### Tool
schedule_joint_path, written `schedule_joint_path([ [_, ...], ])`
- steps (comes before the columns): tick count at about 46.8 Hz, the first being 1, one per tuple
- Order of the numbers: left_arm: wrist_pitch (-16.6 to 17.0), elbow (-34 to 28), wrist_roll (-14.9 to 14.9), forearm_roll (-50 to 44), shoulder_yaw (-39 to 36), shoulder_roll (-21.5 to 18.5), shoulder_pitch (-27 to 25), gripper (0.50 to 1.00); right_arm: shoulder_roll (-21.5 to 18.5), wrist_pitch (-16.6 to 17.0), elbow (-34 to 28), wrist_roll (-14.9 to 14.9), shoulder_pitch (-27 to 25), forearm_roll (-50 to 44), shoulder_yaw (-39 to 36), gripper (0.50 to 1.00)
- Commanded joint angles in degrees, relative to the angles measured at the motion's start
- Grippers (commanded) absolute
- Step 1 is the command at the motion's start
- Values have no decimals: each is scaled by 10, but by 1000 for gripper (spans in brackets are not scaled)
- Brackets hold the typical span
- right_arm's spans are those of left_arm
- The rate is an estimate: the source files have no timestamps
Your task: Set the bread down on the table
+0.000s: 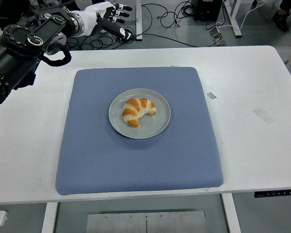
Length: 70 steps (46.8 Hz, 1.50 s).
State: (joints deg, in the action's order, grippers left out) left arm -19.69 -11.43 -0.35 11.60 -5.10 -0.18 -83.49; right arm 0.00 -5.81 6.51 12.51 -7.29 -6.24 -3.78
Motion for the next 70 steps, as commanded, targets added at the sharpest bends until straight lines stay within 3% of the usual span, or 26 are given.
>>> schedule_joint_path([
  [1, 0, 0, 0, 0, 0, 0, 0, 963, 0, 0, 0, 1, 1, 0, 0, 1000],
  [17, -11, -7, -3, 40, -3, 2, -11, 955, 0, 0, 0, 0, 0, 0, 0, 1000],
  [24, -42, -8, 0, 65, -10, 2, -25, 955, 0, 0, 0, 1, 0, 0, 0, 1000],
  [34, -114, -8, 0, 80, -57, 2, -44, 951, 0, 0, 0, 0, 1, 0, 0, 1000],
  [46, -153, -8, -1, 105, -59, 2, -52, 936, 0, 0, 0, 0, 1, 0, 0, 1000],
  [70, -153, -36, -7, 193, -60, 2, -86, 919, 0, 0, 0, 0, 3, 0, 0, 1000],
])
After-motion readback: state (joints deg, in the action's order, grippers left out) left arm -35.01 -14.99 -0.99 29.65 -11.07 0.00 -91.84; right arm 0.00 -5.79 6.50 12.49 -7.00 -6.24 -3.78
